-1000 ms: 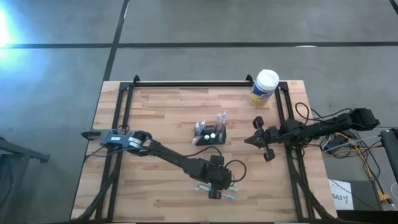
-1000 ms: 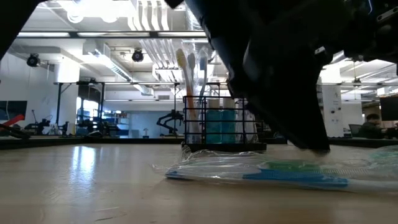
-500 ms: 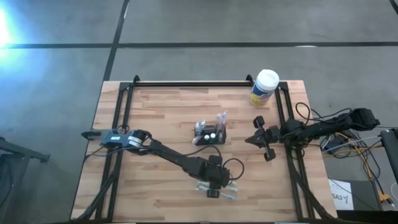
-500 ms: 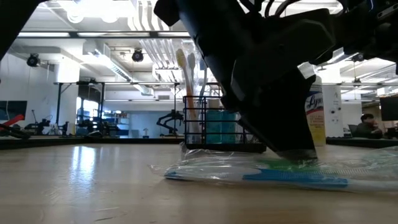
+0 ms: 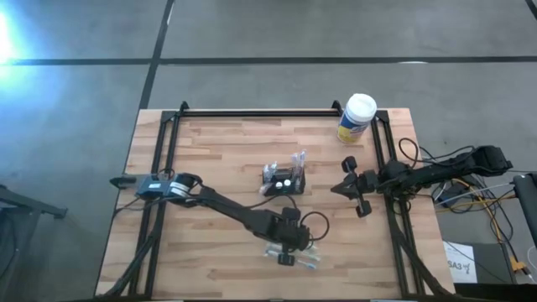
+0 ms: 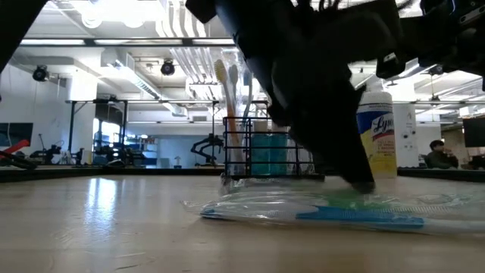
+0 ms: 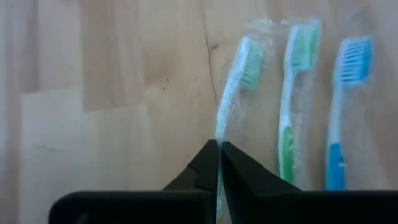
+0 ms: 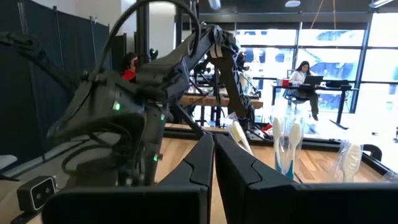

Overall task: Pick & Place toothbrushing station
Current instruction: Put the top green toothbrush into the wire organizer

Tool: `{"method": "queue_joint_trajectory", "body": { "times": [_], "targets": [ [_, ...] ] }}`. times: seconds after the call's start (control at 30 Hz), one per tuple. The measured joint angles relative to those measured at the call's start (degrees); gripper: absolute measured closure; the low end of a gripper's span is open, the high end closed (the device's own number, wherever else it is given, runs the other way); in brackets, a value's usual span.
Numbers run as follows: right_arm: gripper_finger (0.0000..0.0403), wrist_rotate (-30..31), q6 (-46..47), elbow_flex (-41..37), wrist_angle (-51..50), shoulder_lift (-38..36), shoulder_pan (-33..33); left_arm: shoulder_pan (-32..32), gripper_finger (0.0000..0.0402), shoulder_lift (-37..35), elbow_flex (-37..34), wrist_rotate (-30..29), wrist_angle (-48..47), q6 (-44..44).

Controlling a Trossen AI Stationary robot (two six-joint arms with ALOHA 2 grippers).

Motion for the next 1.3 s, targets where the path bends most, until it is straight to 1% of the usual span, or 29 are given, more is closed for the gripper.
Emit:
{"method": "queue_joint_trajectory", "body": {
  "times": [0.1, 0.23, 0.3, 0.37, 0.47, 0.53, 0.6, 0.73, 0.83, 0.9, 1.0, 1.1, 1.17, 1.23, 1.3],
  "targets": [
    [0.0390, 0.00, 0.05, -0.01, 0.03, -0.04, 0.00, -0.84, 0.0390, -4.00, -0.10, -0.14, -2.87, 1.25],
    [0.0390, 0.00, 0.22, -0.02, -0.08, 0.08, 0.00, -1.97, 0.0397, -11.97, -0.13, -0.07, -5.40, 4.53],
    [0.0390, 0.00, 0.46, -0.02, -0.12, 0.15, 0.00, -2.38, 0.0398, -16.31, -1.42, -0.22, -4.33, 5.98],
    [0.0390, 0.00, 0.42, -0.01, 0.03, 0.24, 0.00, -2.94, 0.0399, -20.78, -3.81, -1.58, -2.59, 7.28],
    [0.0390, 0.02, 0.47, -0.02, 0.05, 0.31, -0.02, -4.24, 0.0399, -28.76, -9.87, -4.93, 2.65, 9.84],
    [0.0390, 0.02, 0.44, 0.00, 0.05, 0.33, -0.02, -5.09, 0.0399, -34.64, -15.51, -6.67, 8.04, 11.20],
    [0.0390, 0.00, 0.62, -0.02, 0.03, 0.33, 0.00, -5.53, 0.0399, -40.51, -22.16, -6.81, 14.96, 12.69],
    [0.0390, 0.00, 2.37, -0.02, 1.89, 0.35, 0.00, -5.44, 0.0400, -51.43, -37.12, -7.05, 32.12, 15.05],
    [0.0390, 0.00, 3.46, 0.00, 2.56, 0.35, 0.02, -5.35, 0.0400, -57.83, -48.35, -7.18, 45.03, 16.21],
    [0.0390, 0.00, 3.70, -0.02, 3.26, 0.37, 0.02, -5.37, 0.0400, -60.70, -55.13, -7.03, 52.73, 16.26],
    [0.0390, 0.00, 3.70, -0.02, 4.60, 0.46, 0.02, -5.39, 0.0401, -63.10, -63.84, -6.94, 64.31, 14.96],
    [0.0390, 0.02, 3.70, 0.00, 6.95, 0.46, 0.02, -5.37, 0.0401, -62.51, -70.61, -6.99, 75.07, 13.45],
    [0.0390, 0.20, 3.70, 0.10, 8.86, 0.85, 0.06, -5.23, 0.0401, -61.07, -73.72, -6.96, 80.16, 13.00],
    [0.0390, 0.87, 3.70, 1.18, 8.83, 1.60, 0.13, -4.83, 0.0401, -59.37, -75.39, -6.86, 83.71, 12.97],
    [0.0386, 1.41, 3.69, 3.28, 8.48, 2.95, 0.13, -4.37, 0.0401, -57.82, -75.79, -6.83, 84.91, 12.96]
  ]
}}
